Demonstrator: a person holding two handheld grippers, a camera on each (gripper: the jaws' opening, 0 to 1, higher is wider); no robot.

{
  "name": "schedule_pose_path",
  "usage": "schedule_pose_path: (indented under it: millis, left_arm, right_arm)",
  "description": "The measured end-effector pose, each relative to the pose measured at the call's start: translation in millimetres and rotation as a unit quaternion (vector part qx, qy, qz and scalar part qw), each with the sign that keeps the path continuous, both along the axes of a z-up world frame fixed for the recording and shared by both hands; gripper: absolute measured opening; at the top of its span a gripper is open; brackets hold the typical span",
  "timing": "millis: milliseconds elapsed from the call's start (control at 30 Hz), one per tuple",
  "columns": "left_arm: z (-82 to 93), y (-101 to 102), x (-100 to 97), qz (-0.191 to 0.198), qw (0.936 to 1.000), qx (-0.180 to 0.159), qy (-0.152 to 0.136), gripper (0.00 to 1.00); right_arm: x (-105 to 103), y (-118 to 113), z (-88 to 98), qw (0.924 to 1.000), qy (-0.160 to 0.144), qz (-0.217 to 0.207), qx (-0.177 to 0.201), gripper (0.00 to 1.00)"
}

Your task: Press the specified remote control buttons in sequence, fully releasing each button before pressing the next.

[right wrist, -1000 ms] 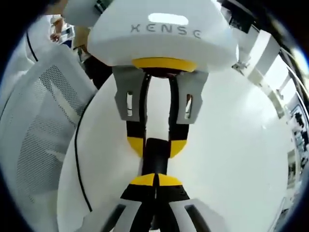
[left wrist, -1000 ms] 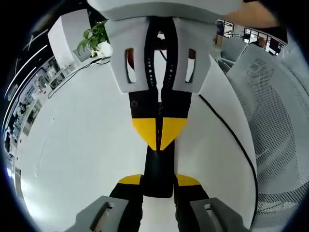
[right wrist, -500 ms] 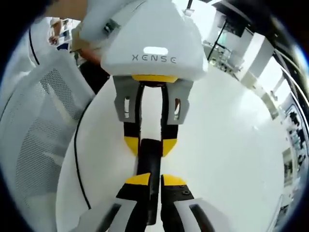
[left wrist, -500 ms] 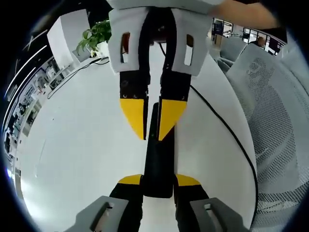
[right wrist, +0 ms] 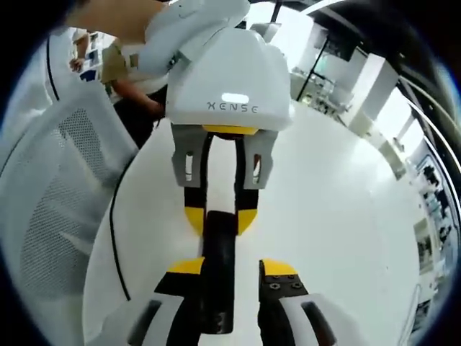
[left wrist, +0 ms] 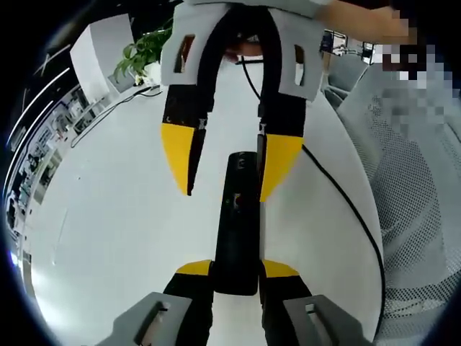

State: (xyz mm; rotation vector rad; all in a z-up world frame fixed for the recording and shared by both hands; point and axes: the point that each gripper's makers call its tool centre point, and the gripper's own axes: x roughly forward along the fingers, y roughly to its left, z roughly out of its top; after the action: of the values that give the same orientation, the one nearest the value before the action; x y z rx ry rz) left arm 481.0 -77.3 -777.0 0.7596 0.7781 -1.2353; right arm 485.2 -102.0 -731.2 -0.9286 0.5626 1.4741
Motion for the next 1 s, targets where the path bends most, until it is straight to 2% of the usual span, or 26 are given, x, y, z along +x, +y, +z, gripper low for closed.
schedule_pose_path:
  millis: [233, 400, 733, 1000]
  left_arm:
    - [0.0, 0.1, 0.0, -0.002, 1.0000, -0.008, -0.002, 0.24]
    - [0.1, -0.5, -0.3, -0.003, 0.9999, -0.013, -0.002, 0.24]
    - [0.1, -0.4, 0.3, -0.002, 0.9998, -0.022, -0.003, 0.24]
    - [0.9, -0.6, -0.1, -0.001, 0.9995, -0.031, -0.004, 0.24]
  right_arm:
    - [0.5, -9.4, 1.7, 0.9996, 0.009, -0.018, 0.018, 0.32]
    - [0.4, -16.2, 2.3, 0.9989, 0.019, -0.031, 0.029, 0.38]
    - [7.1, -36.8, 1.6, 0.9979, 0.018, -0.054, 0.031, 0.42]
    - [8.5, -55.8, -7.9, 0.9969, 0.026, -0.069, 0.026, 0.43]
